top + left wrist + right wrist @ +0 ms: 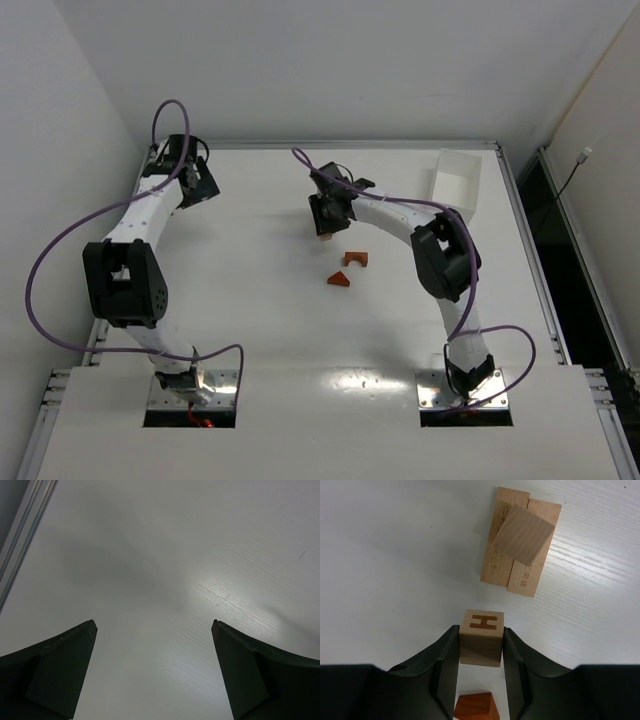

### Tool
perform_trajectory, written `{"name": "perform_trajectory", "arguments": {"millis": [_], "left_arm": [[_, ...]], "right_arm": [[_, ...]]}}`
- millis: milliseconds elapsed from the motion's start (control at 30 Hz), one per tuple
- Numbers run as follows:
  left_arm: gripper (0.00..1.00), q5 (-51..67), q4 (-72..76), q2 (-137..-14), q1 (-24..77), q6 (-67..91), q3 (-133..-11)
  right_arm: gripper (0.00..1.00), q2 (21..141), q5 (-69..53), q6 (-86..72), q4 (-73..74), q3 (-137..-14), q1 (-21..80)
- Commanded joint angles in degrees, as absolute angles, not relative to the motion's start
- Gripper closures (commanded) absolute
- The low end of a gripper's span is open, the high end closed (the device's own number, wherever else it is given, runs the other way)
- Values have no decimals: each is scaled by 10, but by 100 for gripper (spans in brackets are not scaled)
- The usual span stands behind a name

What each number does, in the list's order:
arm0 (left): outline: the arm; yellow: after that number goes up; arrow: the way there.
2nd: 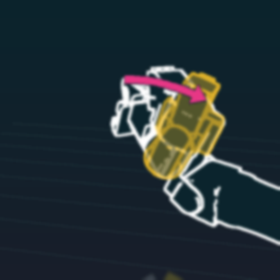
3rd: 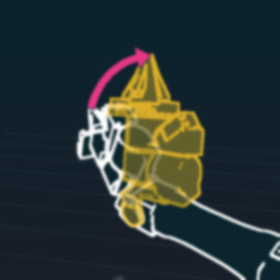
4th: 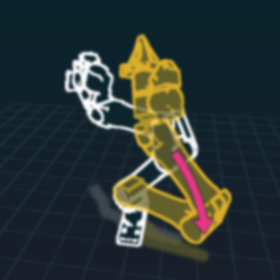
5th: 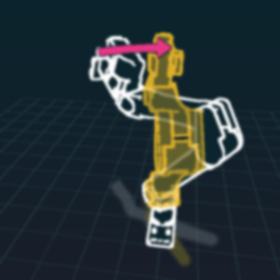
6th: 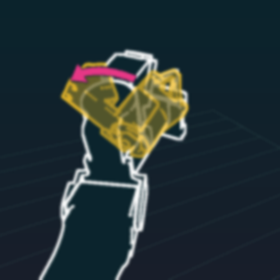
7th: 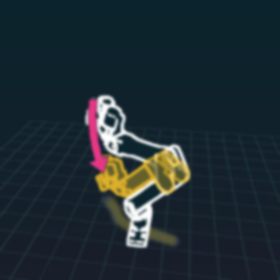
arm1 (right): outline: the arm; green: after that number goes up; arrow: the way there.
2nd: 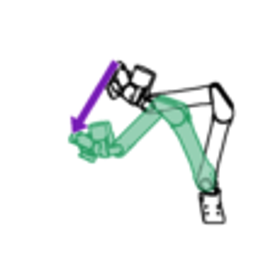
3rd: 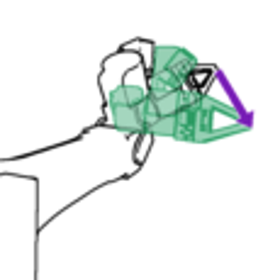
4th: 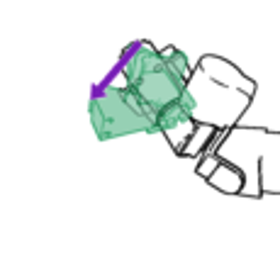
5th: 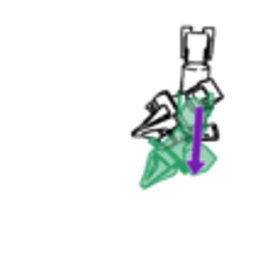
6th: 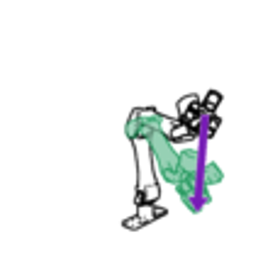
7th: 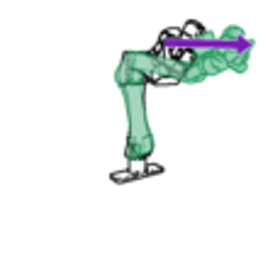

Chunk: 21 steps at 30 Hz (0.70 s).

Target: Build the wood block tower

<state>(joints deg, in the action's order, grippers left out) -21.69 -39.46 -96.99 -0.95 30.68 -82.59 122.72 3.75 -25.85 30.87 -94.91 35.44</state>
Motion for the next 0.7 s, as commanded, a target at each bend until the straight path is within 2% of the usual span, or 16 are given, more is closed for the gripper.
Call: {"name": "perform_trajectory", "arguments": {"millis": [0, 667], "left_arm": [[0, -212, -388, -978, -10, 306, -860], [0, -201, -393, -978, -10, 306, -855]], "right_arm": [[100, 1232, 47, -251, 283, -986, 353], [100, 1273, 76, -229, 267, -1014, 343]]}}
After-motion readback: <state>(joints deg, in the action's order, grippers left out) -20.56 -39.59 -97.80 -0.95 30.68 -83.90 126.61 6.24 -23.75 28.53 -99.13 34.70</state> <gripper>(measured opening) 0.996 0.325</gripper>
